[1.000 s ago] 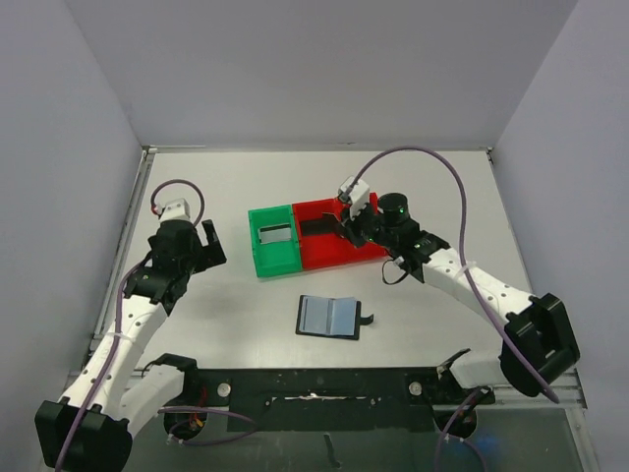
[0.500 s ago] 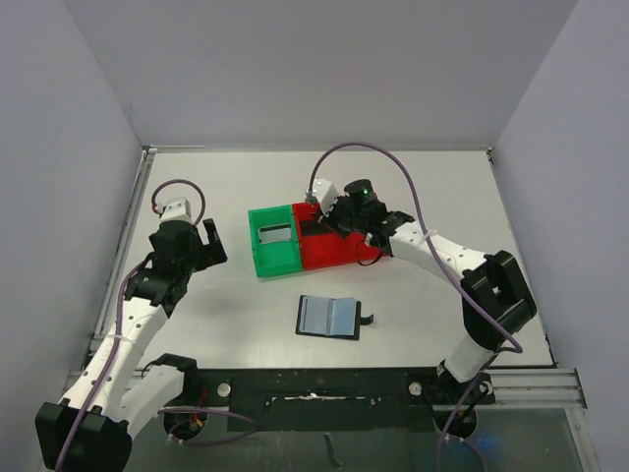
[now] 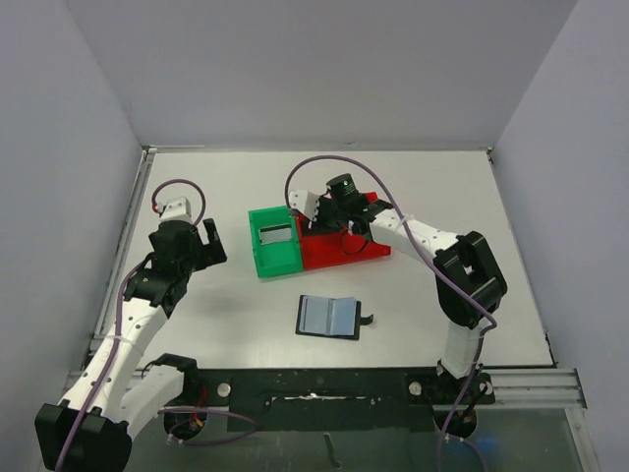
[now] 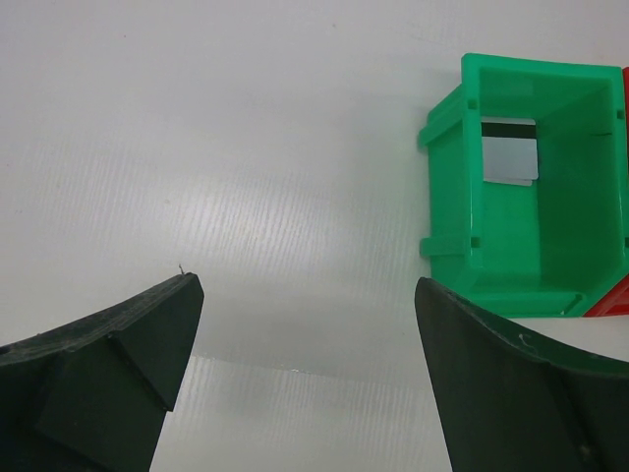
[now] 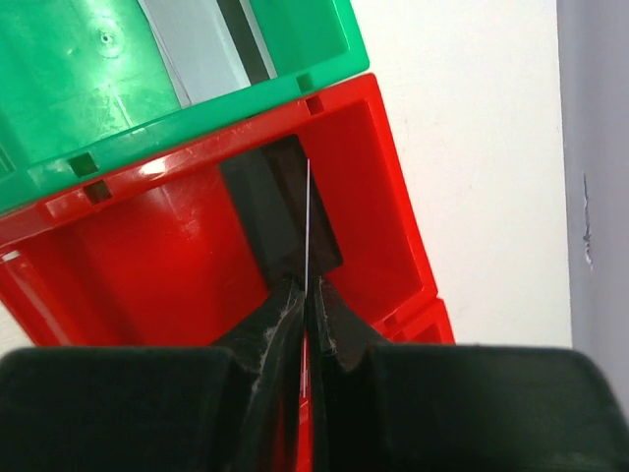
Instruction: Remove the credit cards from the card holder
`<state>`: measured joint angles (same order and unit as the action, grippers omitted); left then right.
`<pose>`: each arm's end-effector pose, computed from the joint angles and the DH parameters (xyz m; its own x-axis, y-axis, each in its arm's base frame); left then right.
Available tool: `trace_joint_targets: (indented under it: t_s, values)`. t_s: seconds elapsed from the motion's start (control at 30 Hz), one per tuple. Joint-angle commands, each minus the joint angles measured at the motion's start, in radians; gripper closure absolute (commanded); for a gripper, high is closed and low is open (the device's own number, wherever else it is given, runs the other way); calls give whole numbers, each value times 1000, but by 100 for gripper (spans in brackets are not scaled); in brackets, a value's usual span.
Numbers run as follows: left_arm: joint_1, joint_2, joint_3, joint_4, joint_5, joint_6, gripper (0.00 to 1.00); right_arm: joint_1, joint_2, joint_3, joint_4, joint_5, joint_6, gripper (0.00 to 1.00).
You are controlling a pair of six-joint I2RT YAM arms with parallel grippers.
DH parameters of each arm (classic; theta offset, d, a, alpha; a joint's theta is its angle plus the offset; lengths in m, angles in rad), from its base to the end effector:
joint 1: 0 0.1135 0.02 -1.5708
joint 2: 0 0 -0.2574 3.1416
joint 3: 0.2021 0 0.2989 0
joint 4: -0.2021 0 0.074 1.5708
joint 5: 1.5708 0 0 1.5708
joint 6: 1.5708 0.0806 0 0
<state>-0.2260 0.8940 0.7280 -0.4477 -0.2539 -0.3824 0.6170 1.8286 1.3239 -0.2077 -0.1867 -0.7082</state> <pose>0.2791 -0.0434 0.2374 -0.5270 -0.2494 -0.8125 -0.1939 0.9660 -0.1708 0.3885 0.2939 0.1732 0.0394 -0.7557 -0.6537 -0.8656 0.3010 -0.4001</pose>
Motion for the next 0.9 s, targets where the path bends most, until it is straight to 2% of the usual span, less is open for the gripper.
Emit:
trace_joint_targets:
  t_s: [0.0, 0.3, 0.53, 0.77, 0.87]
  values:
    - [7, -13, 8, 63, 6, 19, 10, 8, 36, 94, -50, -18, -141, 100]
    - [8, -4, 8, 60, 8, 24, 10, 24, 145, 170, -134, 22, -312, 100]
    - [9, 8, 15, 50, -3, 25, 10, 30, 182, 181, -84, 66, -347, 99]
    - [8, 6, 14, 50, -5, 25, 10, 29, 207, 166, -17, 98, -363, 90]
    - [9, 6, 14, 50, -5, 25, 10, 29, 224, 168, 15, 123, -359, 89]
